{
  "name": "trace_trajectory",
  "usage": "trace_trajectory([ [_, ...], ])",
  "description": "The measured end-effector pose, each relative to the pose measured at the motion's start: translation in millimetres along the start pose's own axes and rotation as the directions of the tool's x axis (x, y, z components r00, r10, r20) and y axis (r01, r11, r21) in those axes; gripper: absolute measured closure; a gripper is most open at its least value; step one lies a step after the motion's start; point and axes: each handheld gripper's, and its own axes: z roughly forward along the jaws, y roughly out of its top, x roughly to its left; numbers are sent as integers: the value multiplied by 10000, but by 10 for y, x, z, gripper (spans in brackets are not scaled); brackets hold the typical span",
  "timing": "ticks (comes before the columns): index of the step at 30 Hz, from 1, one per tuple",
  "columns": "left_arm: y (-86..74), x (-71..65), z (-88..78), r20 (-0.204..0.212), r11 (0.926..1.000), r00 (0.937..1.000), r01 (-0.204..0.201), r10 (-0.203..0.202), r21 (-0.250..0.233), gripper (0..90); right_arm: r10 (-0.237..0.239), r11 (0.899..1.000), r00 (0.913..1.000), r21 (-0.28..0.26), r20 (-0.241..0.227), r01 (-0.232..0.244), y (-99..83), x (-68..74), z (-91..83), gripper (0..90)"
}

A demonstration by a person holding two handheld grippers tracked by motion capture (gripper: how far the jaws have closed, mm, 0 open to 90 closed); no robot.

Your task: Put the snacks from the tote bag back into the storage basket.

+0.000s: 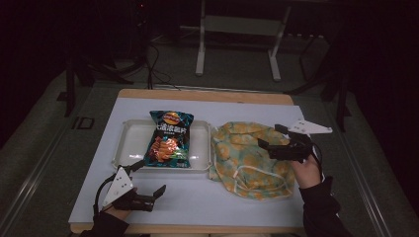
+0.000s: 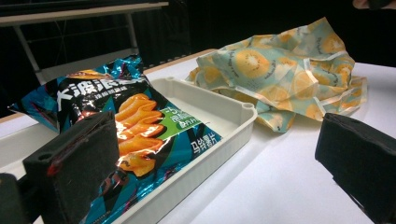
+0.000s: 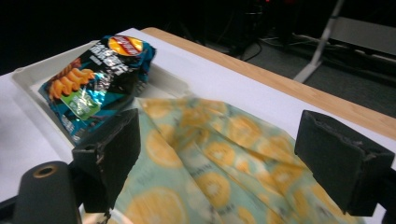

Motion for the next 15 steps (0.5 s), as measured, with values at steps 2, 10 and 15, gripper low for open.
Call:
trace_trajectory([
  [2,-1,-2,3,2,10000,10000,-8,8,24,2,89,9999,9996,-88,277,-87,-65,-53,-76,143],
  [10,-9,-3,17,52,9999,10000,-21,20,110,2,498,9985,9944,-277,934,-474,-334,-217,-295,141],
  [15,-10,-3,16,50,9999,10000,-23,22,110,2,729,9970,9886,-350,1318,-688,-502,-274,-386,141],
])
